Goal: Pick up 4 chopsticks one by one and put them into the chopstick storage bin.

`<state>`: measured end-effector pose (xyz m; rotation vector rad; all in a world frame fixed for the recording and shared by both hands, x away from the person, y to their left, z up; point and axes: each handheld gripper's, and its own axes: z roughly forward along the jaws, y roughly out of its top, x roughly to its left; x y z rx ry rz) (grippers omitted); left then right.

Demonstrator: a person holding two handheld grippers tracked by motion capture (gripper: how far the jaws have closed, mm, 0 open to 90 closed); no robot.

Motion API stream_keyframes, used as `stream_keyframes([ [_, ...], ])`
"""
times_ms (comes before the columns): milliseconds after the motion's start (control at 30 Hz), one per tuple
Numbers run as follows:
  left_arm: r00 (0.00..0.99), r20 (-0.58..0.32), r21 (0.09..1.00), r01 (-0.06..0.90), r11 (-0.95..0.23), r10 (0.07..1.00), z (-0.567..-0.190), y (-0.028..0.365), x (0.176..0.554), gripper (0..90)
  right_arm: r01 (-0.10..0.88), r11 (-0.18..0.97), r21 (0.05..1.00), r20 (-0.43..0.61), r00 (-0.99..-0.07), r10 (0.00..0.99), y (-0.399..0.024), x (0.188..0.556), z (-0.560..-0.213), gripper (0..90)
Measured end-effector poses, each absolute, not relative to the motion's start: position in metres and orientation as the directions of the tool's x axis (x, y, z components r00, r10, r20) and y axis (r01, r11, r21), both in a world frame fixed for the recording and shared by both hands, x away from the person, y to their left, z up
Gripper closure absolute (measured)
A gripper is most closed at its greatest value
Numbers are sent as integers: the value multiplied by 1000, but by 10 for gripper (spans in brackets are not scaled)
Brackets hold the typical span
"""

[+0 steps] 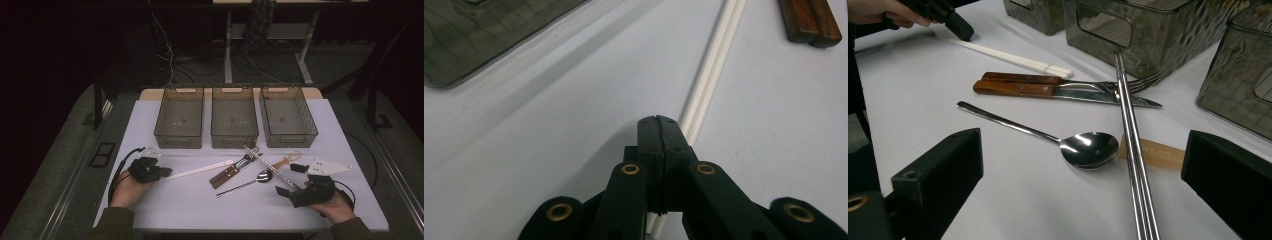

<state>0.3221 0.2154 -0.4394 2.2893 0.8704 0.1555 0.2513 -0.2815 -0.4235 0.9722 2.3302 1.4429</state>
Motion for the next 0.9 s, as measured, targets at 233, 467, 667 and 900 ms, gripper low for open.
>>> stream_keyframes([
  [233,770,-140,622,558,-549,622,-439,216,321,890,411,301,860,135,-753,644,-281,251,-424,27],
  [467,779,-156,610,559,-561,607,-438,214,317,890,411,301,860,134,-753,644,-281,251,-424,27],
  [667,795,-160,602,549,-580,585,-437,211,313,890,411,302,860,133,-753,645,-281,251,-424,27],
  [900,823,-164,588,524,-616,544,-436,199,306,890,411,305,859,131,-752,646,-281,251,-424,27],
])
